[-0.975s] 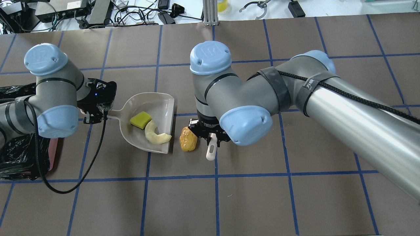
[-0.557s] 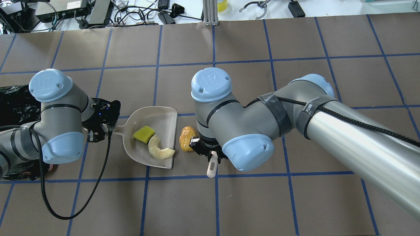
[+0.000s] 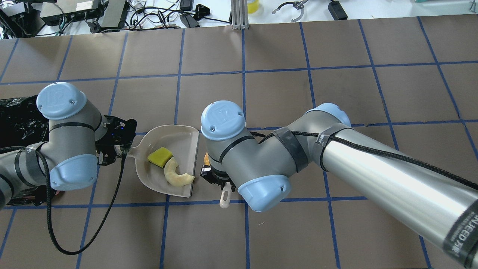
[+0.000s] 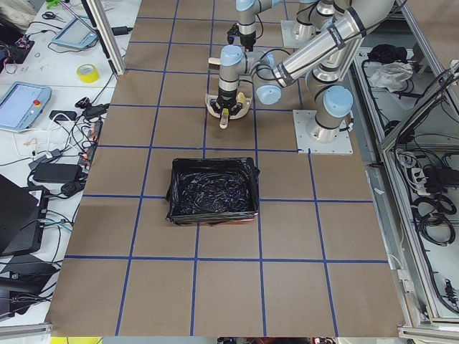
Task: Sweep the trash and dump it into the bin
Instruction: 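Sweep the yellow potato into the dustpan with the brush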
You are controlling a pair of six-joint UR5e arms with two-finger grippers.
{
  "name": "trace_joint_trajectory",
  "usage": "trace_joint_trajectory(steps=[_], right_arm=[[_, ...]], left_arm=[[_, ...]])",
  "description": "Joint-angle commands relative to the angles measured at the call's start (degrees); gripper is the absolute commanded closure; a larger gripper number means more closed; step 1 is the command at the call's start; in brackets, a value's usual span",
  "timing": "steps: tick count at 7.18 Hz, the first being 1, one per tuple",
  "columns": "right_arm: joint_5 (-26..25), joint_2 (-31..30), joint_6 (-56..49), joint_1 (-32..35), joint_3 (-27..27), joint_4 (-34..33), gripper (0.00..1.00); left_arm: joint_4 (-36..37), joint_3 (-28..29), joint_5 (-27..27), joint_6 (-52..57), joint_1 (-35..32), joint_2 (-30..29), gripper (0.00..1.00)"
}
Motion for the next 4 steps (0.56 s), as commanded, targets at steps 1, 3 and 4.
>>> trace_joint_trajectory(steps=[1, 3, 4], right_arm=[[0.32, 1.75, 2.64, 1.22, -0.29, -2.01, 0.89], [2.68, 4.47, 6.85, 3.93, -1.24, -7.09, 0.89], [2.69, 7.09, 9.74, 6.38, -3.78, -7.99, 0.89]], left_arm=[[-0.01, 0.00, 0.10, -0.47, -0.32, -0.07, 1.00], [-0.01, 0.09, -0.42, -1.00, -0.40, -0.59, 1.00], [-0.01, 0.09, -0.51, -1.61, -0.49, -0.68, 1.00]])
